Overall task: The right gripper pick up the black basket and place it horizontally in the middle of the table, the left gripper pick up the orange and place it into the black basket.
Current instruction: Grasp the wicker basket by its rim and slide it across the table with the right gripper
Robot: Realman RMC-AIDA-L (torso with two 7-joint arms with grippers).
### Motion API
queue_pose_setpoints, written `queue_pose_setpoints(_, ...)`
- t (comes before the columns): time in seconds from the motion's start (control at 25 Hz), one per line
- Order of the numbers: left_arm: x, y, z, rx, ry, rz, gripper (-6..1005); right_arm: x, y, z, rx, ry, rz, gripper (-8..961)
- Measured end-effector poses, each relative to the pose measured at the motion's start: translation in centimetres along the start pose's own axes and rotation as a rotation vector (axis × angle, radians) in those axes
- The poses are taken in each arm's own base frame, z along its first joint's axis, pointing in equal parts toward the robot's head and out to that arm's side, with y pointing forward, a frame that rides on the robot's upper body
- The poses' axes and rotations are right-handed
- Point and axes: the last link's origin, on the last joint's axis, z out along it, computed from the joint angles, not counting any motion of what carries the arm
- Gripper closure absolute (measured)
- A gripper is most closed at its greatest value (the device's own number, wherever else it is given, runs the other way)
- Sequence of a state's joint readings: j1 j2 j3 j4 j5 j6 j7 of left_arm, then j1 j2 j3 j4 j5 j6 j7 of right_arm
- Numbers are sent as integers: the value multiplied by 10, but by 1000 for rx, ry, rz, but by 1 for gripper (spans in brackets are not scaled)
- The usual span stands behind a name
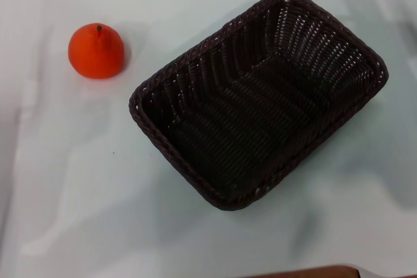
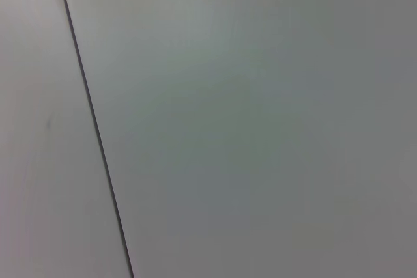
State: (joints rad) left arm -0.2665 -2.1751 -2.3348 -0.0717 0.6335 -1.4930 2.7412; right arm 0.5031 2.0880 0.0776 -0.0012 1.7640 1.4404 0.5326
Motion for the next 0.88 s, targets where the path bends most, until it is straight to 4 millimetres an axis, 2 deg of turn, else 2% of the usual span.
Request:
queue_pose_setpoints(0.36, 1, -2, 3, 8, 3, 1, 92, 0, -3, 1, 28, -10, 20, 185)
queue_pose_setpoints(0.56, 2, -3, 4, 11, 7, 4, 92, 6, -1, 7, 152, -69, 41, 200)
queue_pose_setpoints(0.76, 3, -5, 4, 20, 10, 5, 92, 23, 13, 20, 299, -312, 171, 215)
queue_pose_setpoints(0.88, 2, -6, 6, 22, 3, 7, 92, 39, 13, 30, 374, -490, 185, 224)
